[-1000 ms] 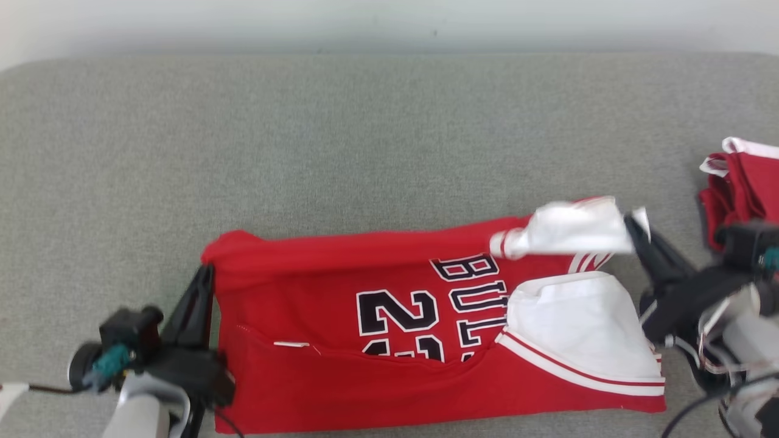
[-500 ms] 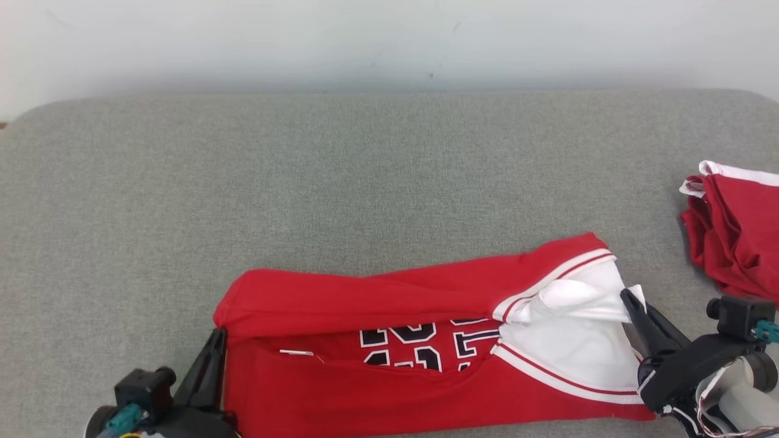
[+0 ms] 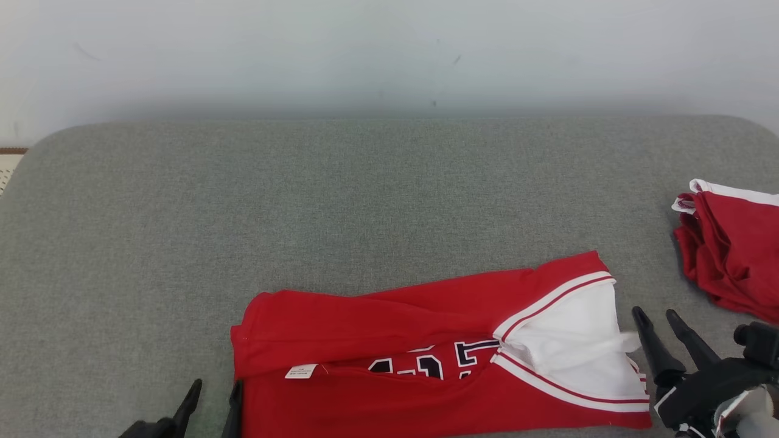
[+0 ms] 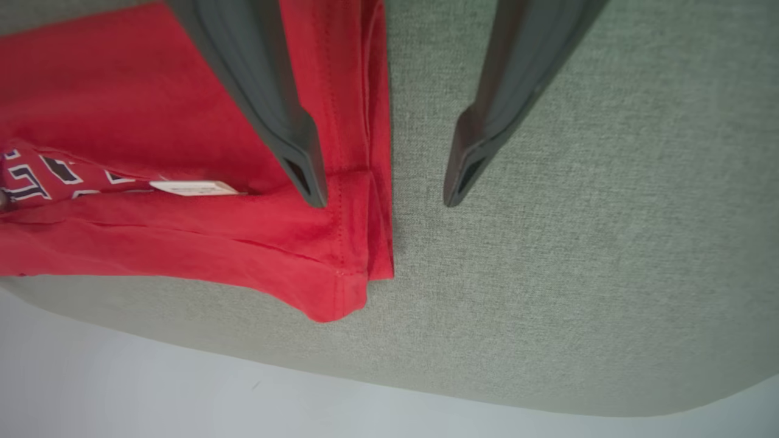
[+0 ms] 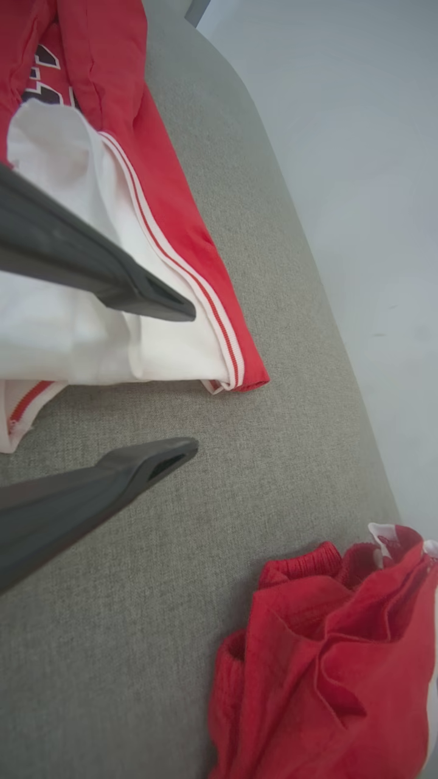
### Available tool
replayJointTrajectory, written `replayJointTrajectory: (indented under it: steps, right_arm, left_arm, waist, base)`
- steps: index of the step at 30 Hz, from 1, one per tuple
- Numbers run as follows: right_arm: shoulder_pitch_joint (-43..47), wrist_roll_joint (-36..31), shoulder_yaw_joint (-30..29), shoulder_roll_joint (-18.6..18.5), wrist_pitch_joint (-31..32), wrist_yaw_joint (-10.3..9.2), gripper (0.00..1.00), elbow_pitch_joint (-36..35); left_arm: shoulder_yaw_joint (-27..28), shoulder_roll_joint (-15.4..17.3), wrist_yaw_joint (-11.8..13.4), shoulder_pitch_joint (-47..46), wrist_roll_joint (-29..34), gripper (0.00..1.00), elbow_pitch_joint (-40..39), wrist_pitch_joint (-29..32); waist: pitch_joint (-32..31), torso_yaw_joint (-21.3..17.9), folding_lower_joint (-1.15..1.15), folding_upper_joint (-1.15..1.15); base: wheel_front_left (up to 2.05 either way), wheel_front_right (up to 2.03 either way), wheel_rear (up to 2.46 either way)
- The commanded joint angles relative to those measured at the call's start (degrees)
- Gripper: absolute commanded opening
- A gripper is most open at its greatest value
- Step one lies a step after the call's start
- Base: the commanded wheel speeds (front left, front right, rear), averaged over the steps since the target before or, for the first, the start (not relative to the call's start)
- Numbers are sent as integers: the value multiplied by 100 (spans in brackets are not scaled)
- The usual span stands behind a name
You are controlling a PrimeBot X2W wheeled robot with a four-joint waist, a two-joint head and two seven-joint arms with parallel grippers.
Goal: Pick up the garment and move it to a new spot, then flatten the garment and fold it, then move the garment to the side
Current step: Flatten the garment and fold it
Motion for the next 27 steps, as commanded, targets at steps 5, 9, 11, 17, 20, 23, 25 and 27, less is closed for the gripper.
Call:
replayJointTrajectory:
  steps: [5, 9, 11, 17, 20, 23, 25, 27]
  right_arm:
    - [338, -429, -573, 90, -25, -6, 100, -49]
    - [485, -928, -983, 313, -24, -6, 100, -49]
    - [513, -1171, -1118, 436, -17, -6, 100, -36]
    - [609, -1708, -1473, 817, -17, -6, 100, 66]
    - [705, -1889, -1640, 977, -17, -6, 100, 100]
    - [750, -2112, -1857, 1118, -17, -6, 100, 106]
    - [810, -2398, -2021, 1190, -17, -6, 100, 86]
    - [888, -2627, -2278, 1345, -16, -6, 100, 35]
  left_arm:
    - [247, -55, 227, 465, 151, 100, -293, -6]
    - [245, -84, 290, 642, 207, 100, -451, -5]
    - [218, -88, 323, 670, 241, 100, -535, -6]
    - [52, -91, 411, 748, 234, 100, -701, -6]
    - [-3, -93, 488, 829, 242, 100, -793, -6]
    - [-14, -93, 545, 855, 293, 100, -954, -6]
    - [-25, -94, 577, 911, 343, 100, -1104, -6]
    - [-35, -94, 594, 1000, 353, 100, -1230, -6]
  waist:
    - [-132, -3, 0, 0]
    - [-216, 47, 0, 0]
    - [-259, 86, 0, 0]
    - [-438, 228, 0, 0]
    - [-484, 282, 0, 0]
    - [-514, 317, 0, 0]
    - [-528, 334, 0, 0]
    - [-538, 343, 0, 0]
  base:
    - [0, 0, 0]
    - [0, 0, 0]
    - [0, 0, 0]
    - [0, 0, 0]
    - [0, 0, 0]
    - [0, 0, 0]
    - [0, 0, 0]
    - [0, 0, 0]
